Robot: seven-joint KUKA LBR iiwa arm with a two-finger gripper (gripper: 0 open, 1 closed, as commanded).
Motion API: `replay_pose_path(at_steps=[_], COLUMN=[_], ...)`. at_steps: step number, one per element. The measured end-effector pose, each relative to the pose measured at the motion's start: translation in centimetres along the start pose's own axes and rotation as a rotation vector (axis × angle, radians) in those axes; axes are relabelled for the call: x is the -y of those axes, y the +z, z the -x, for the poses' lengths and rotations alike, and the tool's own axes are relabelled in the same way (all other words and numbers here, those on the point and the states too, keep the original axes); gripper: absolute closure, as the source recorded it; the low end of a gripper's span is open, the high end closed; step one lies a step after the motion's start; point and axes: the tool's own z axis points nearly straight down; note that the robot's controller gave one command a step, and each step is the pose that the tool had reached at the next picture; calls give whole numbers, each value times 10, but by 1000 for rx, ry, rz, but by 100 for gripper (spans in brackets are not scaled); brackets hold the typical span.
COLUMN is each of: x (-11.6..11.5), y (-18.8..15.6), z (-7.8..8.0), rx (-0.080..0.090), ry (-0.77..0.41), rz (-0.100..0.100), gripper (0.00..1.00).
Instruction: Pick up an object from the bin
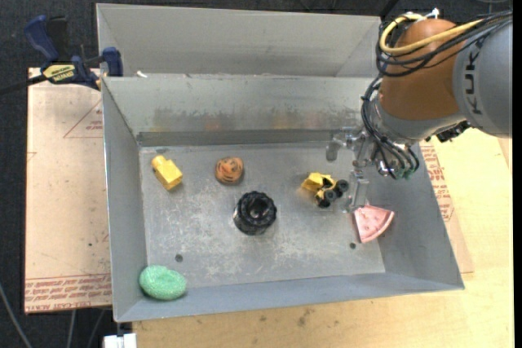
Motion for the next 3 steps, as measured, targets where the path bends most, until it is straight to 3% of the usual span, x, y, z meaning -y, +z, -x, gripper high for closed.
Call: replay_pose_path(at_steps=[1,2,3], x=[0,-3,-3], y=[-5,58,56], z=[2,6,-1], rx=[8,14,2], ry=[-2,28,58], rz=[-1,0,1], gripper=[0,0,0])
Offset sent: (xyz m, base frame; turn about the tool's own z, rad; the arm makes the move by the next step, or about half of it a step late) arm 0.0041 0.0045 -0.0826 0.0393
